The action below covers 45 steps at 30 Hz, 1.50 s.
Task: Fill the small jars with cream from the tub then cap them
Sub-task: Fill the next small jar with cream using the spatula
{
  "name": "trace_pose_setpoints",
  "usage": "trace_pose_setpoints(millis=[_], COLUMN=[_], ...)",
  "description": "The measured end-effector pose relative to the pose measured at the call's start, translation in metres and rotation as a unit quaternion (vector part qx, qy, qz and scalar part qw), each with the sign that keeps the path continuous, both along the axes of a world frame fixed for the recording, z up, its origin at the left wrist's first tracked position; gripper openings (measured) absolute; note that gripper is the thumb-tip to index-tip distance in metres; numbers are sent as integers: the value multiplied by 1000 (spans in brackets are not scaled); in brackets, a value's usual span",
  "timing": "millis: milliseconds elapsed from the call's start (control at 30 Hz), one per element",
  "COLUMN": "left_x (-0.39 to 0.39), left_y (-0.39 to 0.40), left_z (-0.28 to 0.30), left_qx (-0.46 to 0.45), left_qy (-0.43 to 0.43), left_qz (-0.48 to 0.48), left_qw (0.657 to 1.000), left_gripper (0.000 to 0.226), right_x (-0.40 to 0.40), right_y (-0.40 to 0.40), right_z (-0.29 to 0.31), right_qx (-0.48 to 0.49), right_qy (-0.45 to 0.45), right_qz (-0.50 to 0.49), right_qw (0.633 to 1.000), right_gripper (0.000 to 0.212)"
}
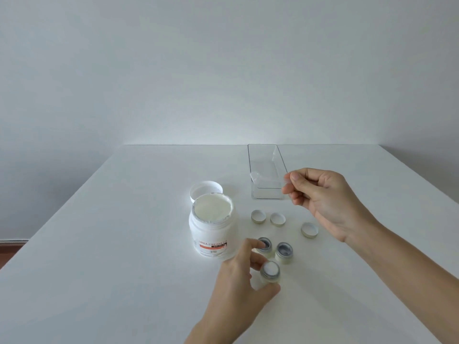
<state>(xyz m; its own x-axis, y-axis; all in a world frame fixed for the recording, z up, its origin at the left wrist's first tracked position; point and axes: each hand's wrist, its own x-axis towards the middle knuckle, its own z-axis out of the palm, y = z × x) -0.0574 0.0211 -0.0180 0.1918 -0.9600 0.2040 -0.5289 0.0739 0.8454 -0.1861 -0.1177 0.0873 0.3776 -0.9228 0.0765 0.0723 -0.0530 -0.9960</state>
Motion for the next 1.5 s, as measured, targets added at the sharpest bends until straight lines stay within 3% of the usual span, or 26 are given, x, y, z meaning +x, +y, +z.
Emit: trace_pose_setpoints(millis=[500, 900, 1067, 1267, 1500], left_x=[-21, -24, -25, -26, -25], left_y=[-46, -62, -43, -60, -80], left_z=[-6, 2, -3, -4, -7], left_qx=[40, 43, -26, 44, 67], left_qy=[-38, -6, -56, -206, -202], left_qz=[3, 7, 84, 82, 111], left_qw=[998, 999, 995, 974, 971], left_gripper=[54, 50, 56, 78, 64], right_x=[-18, -26, -29, -23, -21], right_y=[-9, -20, -25, -26, -25], right_z=[-6, -2, -4, -3, -4], right_qx=[2, 0, 2, 7, 11], right_qy=[-4, -15, -13, -15, -13], right_qz=[-15, -38, -39, -31, -32], right_qw=[1000, 999, 999, 999, 999], right_gripper=[18, 18, 18, 17, 17])
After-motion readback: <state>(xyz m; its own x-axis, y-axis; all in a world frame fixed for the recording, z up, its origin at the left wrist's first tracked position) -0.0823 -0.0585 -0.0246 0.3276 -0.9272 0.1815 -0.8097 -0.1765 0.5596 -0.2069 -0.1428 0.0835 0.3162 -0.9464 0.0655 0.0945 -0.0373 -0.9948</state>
